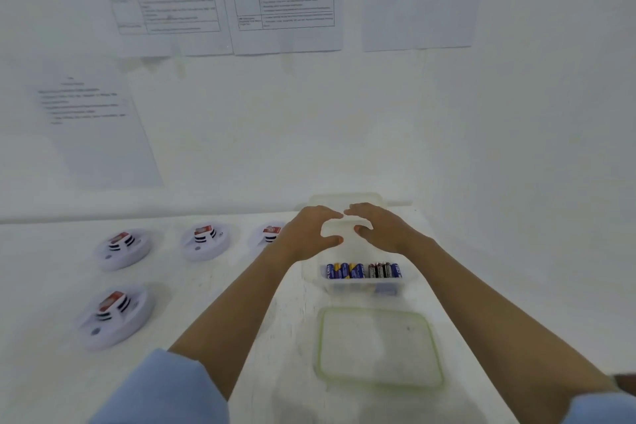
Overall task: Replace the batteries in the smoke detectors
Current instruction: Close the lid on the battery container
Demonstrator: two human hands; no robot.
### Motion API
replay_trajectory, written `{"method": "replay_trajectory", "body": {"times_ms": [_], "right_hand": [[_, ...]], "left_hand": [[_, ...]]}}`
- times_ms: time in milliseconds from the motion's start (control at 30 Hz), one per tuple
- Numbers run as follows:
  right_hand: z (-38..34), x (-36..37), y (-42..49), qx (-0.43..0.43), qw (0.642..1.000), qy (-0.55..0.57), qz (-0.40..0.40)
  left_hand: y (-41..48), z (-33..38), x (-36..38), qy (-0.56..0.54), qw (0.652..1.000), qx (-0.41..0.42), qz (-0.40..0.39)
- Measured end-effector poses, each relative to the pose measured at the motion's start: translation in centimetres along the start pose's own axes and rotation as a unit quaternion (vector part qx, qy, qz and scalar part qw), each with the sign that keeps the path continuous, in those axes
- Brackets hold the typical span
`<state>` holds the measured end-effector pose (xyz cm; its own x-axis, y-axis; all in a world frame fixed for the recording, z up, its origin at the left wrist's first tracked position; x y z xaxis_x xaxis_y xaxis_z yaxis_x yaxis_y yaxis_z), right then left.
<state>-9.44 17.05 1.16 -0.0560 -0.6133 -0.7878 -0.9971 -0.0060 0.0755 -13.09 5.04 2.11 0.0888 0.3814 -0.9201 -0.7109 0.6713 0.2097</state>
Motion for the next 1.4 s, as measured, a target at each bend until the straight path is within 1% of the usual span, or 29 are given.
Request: {"method": "replay_trajectory", "body": {"times_ms": [233, 367, 500, 600, 700, 767, 867, 933, 1000, 1100, 1167, 1233, 1300, 1367, 1400], "right_hand": [[0.0, 0.7, -5.9, -0.006, 1.0, -0.002, -0.016], [0.1, 1.2, -9.6, -0.007, 1.0, 0.022, -0.005], [-0.2, 1.7, -12.8, -0.03, 0.999, -0.02, 0.012], [-0.4, 1.7, -14.8, -0.049, 0.998, -0.024, 0.04], [0.3, 1.9, -16.6, -0.057, 0.995, -0.06, 0.059], [1.6, 2.5, -17.4, -0.035, 0.996, -0.076, 0.04], [3.9, 4.0, -18.4, 0.022, 0.993, -0.104, -0.044], [4.9, 4.5, -18.8, 0.04, 0.991, -0.101, -0.076], [5.5, 4.4, -18.9, 0.045, 0.991, -0.088, -0.09], [5.8, 4.1, -18.8, 0.025, 0.993, -0.056, -0.102], [5.8, 3.6, -18.8, -0.005, 0.995, -0.023, -0.094], [5.9, 3.1, -18.8, -0.021, 0.996, 0.015, -0.081], [5.8, 2.1, -18.8, -0.018, 0.993, 0.106, -0.048], [5.5, 0.5, -18.6, -0.002, 0.971, 0.237, 0.019], [5.5, -0.4, -18.4, 0.01, 0.957, 0.285, 0.055]], "left_hand": [[-6.0, 1.6, 0.8, 0.0, 0.999, -0.043, 0.008], [-9.3, 2.6, 1.6, 0.019, 0.997, -0.067, 0.015], [-11.9, 3.6, 2.3, 0.033, 0.996, -0.08, 0.02], [-13.3, 4.0, 3.1, 0.032, 0.996, -0.086, 0.001], [-14.2, 3.8, 4.0, 0.025, 0.996, -0.086, -0.018], [-14.9, 3.4, 4.8, 0.034, 0.995, -0.085, -0.044], [-16.2, 2.5, 6.0, 0.05, 0.992, -0.075, -0.084], [-16.8, 1.8, 6.7, 0.046, 0.992, -0.069, -0.09], [-17.0, 1.2, 6.9, 0.039, 0.994, -0.07, -0.078], [-17.0, 0.4, 6.9, 0.019, 0.994, -0.082, -0.07], [-17.3, 0.2, 6.8, -0.028, 0.994, -0.081, -0.068], [-17.7, 0.5, 6.2, -0.092, 0.992, -0.069, -0.047], [-17.8, 0.8, 5.1, -0.149, 0.987, -0.067, -0.008], [-17.0, 0.8, 3.9, -0.198, 0.976, -0.091, 0.03], [-16.5, 1.0, 3.2, -0.225, 0.967, -0.105, 0.046]]}}
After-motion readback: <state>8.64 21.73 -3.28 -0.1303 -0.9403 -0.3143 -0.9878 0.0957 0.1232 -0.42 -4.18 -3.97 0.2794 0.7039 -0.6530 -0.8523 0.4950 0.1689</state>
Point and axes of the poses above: each hand's wrist, its own y-axis towards the middle knuckle, its own x-axis out of the palm, z = x × y, the point moved 8 cm from there along y, towards the middle knuckle, and after that the axes turned 9 degrees about y, right-handed, at the moved point
